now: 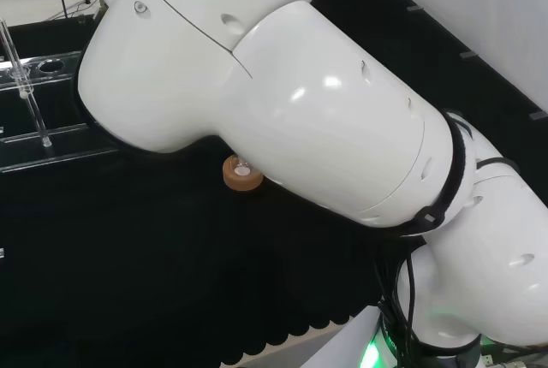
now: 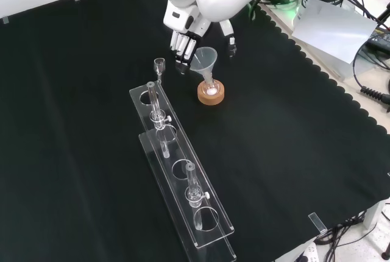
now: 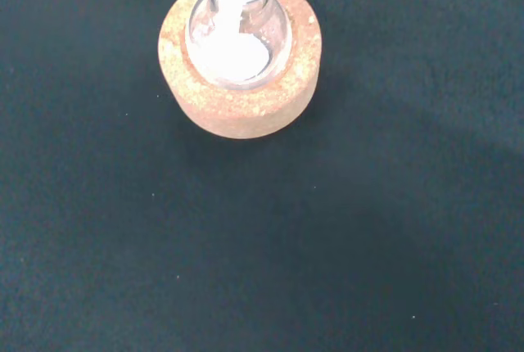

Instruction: Remove the funnel from the round-bottom flask.

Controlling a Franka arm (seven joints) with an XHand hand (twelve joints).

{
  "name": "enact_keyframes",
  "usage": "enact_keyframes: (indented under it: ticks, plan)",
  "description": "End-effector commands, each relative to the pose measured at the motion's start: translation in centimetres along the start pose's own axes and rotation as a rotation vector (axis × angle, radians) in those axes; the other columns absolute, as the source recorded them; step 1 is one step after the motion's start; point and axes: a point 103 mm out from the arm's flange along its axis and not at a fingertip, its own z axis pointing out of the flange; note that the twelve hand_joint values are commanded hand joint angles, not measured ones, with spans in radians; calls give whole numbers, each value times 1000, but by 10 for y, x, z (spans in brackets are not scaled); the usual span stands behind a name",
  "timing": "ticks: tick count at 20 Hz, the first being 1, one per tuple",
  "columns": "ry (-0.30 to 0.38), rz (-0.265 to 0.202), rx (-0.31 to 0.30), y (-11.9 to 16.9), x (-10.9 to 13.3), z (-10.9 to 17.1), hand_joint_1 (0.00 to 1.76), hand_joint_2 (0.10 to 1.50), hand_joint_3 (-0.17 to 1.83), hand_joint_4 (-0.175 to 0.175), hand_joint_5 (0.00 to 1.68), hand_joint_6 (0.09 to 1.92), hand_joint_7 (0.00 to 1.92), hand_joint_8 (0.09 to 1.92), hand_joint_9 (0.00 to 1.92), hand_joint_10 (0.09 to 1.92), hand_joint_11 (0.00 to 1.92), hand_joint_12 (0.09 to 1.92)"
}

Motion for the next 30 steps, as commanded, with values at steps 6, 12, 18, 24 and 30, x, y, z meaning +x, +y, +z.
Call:
enact_keyframes:
  ticks: [6, 12, 18, 24, 30]
  plan:
    - [-35, -5, 22, 8, 5, 1, 587, 655, 354, -61, 227, 87, 129, 700, 506, 661, 430, 1398]
    - [-112, 38, -56, 7, 7, -7, 664, 683, 453, -60, 474, 87, 465, 674, 879, 543, 581, 1293]
    - [-247, 62, -139, -3, 11, -29, 748, 718, 540, -36, 695, 452, 817, 609, 1223, 389, 814, 1170]
    - [-206, 19, -82, -18, 8, -60, 770, 724, 567, -36, 694, 686, 857, 617, 1305, 331, 885, 1108]
    - [-176, 19, -47, -35, 6, -85, 771, 720, 571, -33, 690, 714, 837, 619, 1306, 322, 861, 1112]
